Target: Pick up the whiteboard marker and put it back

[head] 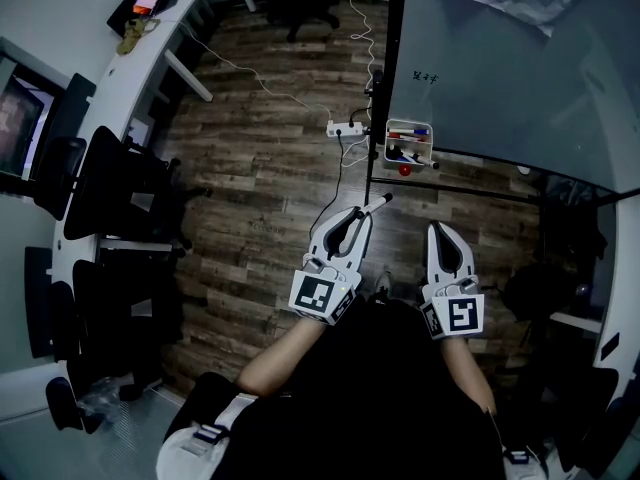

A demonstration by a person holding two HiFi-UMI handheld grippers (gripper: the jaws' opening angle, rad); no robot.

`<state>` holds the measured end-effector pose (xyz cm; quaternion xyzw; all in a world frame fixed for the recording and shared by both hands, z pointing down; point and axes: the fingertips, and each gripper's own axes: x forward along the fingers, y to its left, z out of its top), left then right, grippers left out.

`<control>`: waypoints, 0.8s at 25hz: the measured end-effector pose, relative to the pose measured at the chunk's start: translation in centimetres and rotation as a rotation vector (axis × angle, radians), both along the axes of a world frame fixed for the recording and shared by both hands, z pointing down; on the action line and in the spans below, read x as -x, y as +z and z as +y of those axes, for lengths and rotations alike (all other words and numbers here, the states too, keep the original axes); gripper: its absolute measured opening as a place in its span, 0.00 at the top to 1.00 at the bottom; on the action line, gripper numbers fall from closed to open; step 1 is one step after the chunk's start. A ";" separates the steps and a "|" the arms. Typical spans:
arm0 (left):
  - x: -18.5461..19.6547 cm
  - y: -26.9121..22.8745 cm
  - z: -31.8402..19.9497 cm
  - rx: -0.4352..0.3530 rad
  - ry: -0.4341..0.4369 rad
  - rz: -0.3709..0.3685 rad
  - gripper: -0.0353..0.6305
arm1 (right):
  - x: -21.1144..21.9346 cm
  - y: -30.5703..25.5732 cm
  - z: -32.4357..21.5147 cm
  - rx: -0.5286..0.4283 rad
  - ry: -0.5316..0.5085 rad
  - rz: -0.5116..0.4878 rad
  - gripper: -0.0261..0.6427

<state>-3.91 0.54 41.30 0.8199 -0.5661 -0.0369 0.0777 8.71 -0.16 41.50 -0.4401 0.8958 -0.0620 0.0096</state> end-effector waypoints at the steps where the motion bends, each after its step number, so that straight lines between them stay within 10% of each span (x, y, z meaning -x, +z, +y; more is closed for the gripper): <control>1: 0.1 0.0 0.0 0.001 -0.001 0.004 0.84 | 0.1 0.0 0.0 0.003 0.002 0.000 0.94; 20: 2.8 0.2 -0.2 -0.001 0.046 0.024 0.84 | 2.9 0.2 0.2 -0.003 0.048 0.028 0.94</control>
